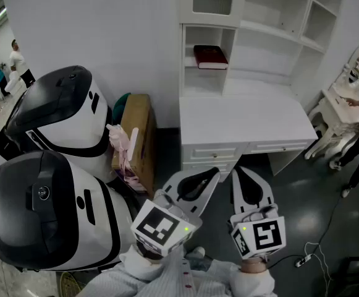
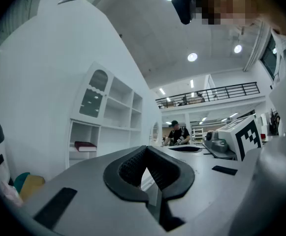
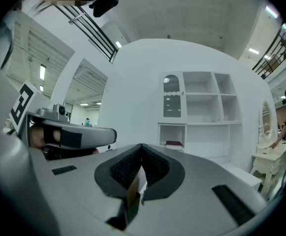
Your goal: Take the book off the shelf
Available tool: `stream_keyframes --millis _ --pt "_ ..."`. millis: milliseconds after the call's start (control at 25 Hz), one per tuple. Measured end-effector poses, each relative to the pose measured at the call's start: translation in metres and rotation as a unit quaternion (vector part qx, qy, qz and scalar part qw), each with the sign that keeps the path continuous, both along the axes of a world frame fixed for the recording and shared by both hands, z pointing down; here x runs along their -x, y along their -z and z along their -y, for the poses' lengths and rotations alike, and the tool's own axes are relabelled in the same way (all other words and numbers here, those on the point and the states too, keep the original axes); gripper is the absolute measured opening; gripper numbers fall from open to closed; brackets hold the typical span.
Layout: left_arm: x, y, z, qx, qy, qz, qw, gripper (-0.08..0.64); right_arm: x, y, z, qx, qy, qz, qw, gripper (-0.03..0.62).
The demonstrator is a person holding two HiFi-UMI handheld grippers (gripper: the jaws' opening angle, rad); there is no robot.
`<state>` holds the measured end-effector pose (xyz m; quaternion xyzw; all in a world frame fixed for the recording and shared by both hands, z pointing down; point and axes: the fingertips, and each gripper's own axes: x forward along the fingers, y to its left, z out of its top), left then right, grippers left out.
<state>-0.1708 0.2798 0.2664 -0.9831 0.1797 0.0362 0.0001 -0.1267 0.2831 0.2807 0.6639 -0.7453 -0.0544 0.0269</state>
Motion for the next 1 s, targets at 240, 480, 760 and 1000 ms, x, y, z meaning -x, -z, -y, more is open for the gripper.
stream_keyframes --millis 240,480,760,1000 --pt "-0.006 -0.002 -0.018 -0.002 0.002 0.009 1.0000 0.011 -0.006 0.002 -0.020 -0.004 0.003 0.007 1.000 0.014" --pt "-0.013 -0.009 -0.037 -0.011 0.003 0.024 0.9996 0.011 -0.012 0.000 -0.041 -0.010 0.008 0.008 1.000 0.014" --pt "-0.016 -0.019 -0.056 -0.009 0.012 0.031 0.9994 0.011 -0.019 -0.013 -0.063 -0.006 0.010 0.020 1.000 0.014" --pt "-0.021 -0.028 -0.050 0.003 0.015 0.033 0.9993 0.011 -0.023 -0.021 -0.057 0.003 0.014 0.030 0.999 0.014"
